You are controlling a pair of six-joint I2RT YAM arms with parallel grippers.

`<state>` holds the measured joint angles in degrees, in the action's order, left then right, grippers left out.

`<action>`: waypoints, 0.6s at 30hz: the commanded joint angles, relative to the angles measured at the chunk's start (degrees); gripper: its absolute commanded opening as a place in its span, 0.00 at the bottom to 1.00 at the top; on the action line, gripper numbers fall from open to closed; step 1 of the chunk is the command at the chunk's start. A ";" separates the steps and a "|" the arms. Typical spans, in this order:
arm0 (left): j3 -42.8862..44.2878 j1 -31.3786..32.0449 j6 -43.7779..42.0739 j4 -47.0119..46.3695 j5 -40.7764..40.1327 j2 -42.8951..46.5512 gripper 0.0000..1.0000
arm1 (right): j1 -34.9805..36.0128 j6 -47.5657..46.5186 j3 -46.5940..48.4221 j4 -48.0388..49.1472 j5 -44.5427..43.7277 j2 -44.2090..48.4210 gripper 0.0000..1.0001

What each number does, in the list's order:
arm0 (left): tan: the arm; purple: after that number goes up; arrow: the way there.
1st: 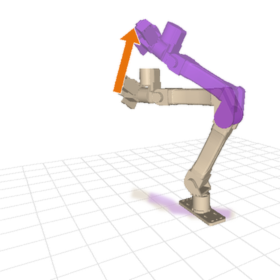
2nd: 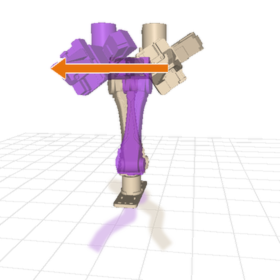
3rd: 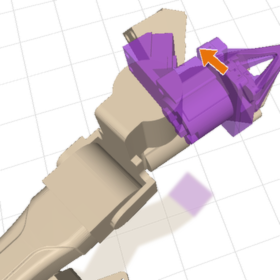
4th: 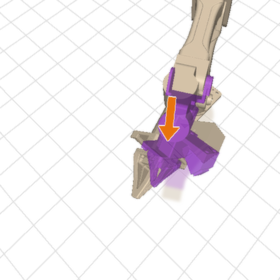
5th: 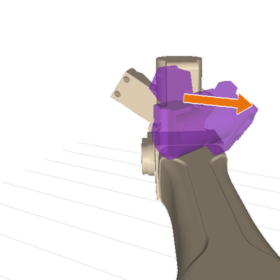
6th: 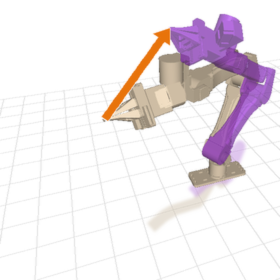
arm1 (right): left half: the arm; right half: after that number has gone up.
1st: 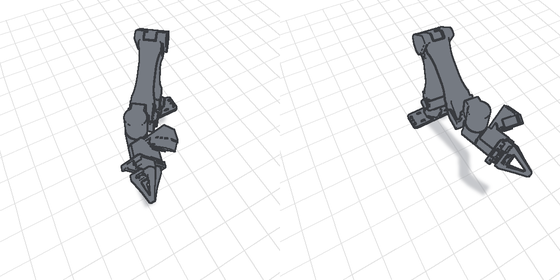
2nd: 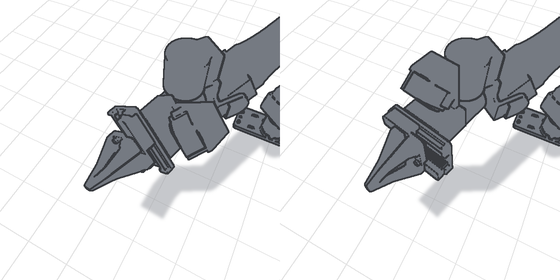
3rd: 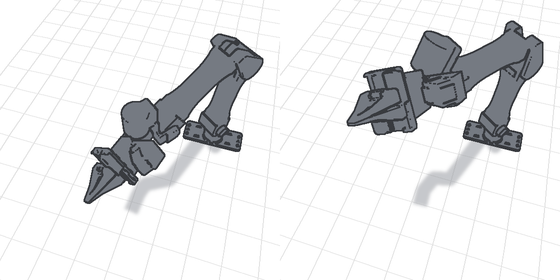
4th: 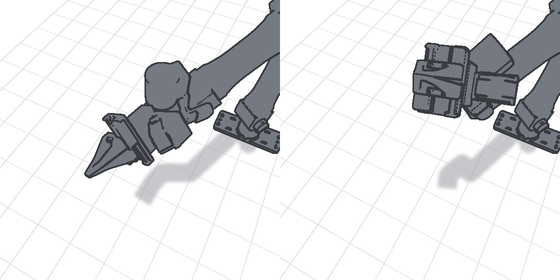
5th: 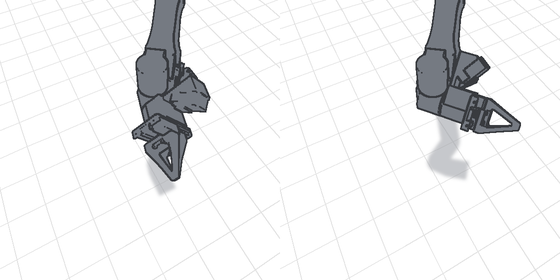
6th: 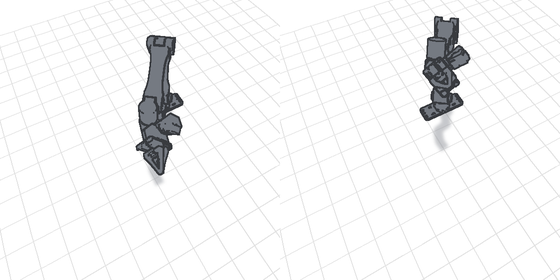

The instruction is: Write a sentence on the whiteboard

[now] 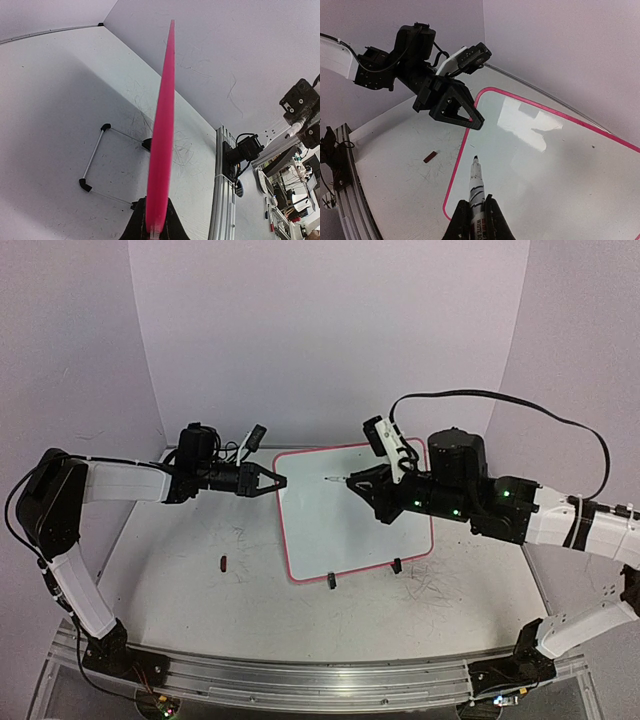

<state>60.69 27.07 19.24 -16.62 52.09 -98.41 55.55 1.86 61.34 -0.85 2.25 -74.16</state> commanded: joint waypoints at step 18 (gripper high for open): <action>0.31 -0.44 1.93 -0.16 -4.56 2.54 0.00 | 2.98 -6.20 6.51 2.61 -3.06 -7.47 0.00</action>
<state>60.69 27.18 19.57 -16.60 51.73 -98.28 57.43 -2.08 66.13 -0.51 -0.69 -80.26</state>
